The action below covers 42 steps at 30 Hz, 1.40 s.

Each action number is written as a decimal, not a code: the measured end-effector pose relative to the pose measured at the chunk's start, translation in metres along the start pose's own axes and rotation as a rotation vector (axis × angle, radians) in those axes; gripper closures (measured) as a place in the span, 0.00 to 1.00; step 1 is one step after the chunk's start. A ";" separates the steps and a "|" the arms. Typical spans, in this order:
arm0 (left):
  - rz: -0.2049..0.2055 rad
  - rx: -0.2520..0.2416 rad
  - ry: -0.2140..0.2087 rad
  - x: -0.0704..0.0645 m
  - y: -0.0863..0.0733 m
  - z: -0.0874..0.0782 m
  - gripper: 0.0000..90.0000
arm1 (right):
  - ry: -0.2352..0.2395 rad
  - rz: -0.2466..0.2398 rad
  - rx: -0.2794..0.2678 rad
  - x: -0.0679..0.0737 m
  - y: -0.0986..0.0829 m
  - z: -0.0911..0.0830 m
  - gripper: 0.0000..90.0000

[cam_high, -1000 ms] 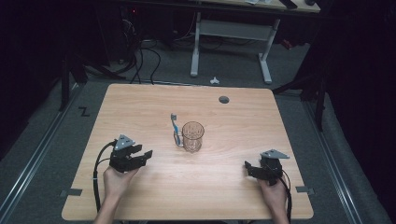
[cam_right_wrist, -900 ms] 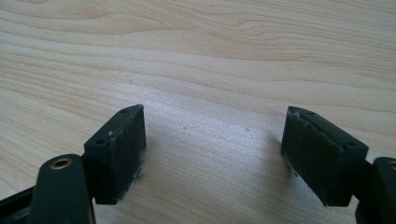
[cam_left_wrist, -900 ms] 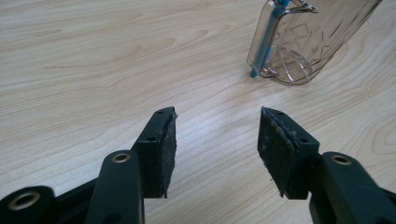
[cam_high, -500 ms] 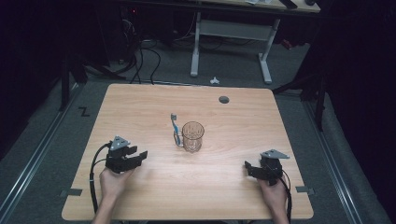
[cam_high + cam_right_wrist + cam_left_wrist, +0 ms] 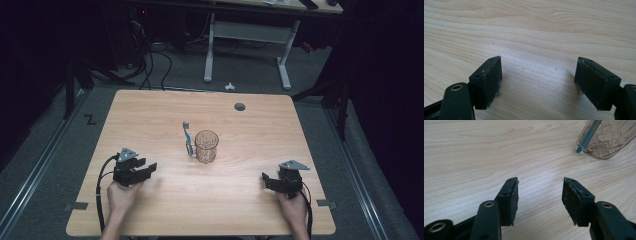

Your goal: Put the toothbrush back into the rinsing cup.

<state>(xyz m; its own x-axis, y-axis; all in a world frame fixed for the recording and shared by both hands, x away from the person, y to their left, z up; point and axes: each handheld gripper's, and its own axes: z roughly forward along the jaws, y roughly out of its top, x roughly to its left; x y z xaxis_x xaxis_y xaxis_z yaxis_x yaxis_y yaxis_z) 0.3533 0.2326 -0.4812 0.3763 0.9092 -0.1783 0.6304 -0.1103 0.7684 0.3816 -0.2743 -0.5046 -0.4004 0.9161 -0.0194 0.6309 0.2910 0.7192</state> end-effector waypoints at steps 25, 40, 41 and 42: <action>-0.021 0.020 0.042 0.001 -0.009 0.019 0.52 | 0.000 0.000 0.000 0.000 0.000 0.000 0.25; -0.012 -0.004 0.095 -0.003 -0.015 0.028 0.52 | 0.000 0.000 0.000 0.000 0.000 0.000 0.25; -0.004 -0.001 0.103 -0.004 -0.015 0.029 0.51 | 0.000 0.000 0.000 0.000 0.000 0.000 0.25; 0.005 0.001 0.111 -0.005 -0.015 0.029 0.51 | 0.000 0.000 0.000 0.000 0.000 0.000 0.25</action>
<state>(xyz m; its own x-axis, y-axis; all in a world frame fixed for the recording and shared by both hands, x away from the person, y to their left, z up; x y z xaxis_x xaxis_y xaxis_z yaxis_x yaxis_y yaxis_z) 0.3614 0.2180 -0.5096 0.3017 0.9476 -0.1051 0.6296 -0.1152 0.7683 0.3815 -0.2743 -0.5046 -0.4005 0.9161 -0.0198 0.6308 0.2913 0.7192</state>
